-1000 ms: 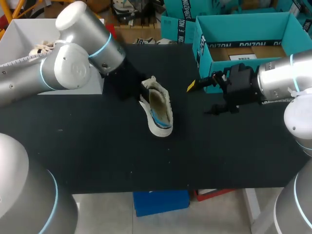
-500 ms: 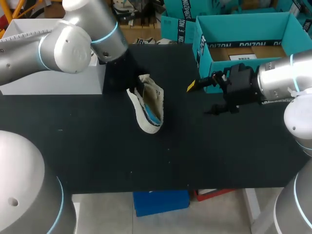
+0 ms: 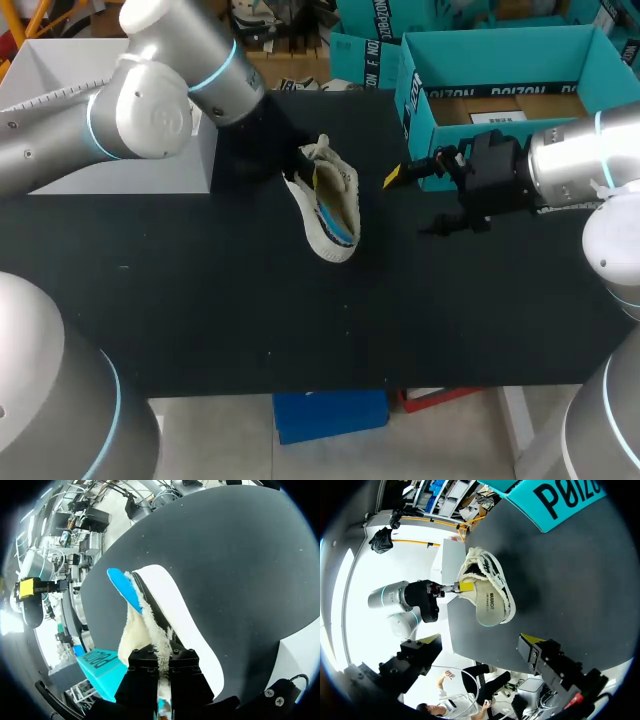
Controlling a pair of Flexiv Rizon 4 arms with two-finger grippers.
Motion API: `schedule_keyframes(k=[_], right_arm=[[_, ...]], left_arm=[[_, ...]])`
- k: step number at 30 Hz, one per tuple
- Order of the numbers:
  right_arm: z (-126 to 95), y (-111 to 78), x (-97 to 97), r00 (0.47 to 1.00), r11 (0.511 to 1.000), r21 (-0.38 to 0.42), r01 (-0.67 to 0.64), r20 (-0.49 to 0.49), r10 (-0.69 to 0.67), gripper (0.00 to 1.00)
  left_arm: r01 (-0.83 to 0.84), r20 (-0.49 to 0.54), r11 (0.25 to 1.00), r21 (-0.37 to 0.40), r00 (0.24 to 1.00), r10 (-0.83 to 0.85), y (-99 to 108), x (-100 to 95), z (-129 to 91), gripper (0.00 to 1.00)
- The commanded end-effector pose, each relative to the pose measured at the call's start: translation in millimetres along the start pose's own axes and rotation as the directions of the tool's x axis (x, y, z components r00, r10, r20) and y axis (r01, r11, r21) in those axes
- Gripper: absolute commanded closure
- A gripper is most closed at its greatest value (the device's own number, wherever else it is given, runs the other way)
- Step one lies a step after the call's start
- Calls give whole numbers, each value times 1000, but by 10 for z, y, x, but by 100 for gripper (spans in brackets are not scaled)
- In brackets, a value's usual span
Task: Take the shoe out of the shoebox, open the shoe tongue, remove and reinsert the insole, then place the shoe into the shoebox
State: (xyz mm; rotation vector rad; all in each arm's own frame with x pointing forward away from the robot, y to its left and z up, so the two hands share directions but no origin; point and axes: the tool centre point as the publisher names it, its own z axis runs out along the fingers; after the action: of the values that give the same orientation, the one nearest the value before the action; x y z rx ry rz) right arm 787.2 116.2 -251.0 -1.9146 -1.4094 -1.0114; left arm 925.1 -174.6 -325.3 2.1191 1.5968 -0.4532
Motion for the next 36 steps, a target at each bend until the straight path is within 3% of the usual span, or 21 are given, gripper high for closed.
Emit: schedule_keyframes(k=[1,6,11,24,36], right_arm=[[14,3,7,1000,1000,0,-1,1,1,0],[14,3,7,1000,1000,0,-1,1,1,0],[14,3,7,1000,1000,0,-1,1,1,0],[14,3,7,1000,1000,0,-1,1,1,0],[14,3,7,1000,1000,0,-1,1,1,0]], left_arm=[[-28,23,1000,8,999,28,10,-91,6,100],[-72,52,997,40,996,70,-27,-224,78,100],[-87,64,994,72,995,83,-82,-212,187,100],[-55,55,991,124,997,48,-189,71,298,100],[-10,-86,991,137,996,22,-194,326,305,100]])
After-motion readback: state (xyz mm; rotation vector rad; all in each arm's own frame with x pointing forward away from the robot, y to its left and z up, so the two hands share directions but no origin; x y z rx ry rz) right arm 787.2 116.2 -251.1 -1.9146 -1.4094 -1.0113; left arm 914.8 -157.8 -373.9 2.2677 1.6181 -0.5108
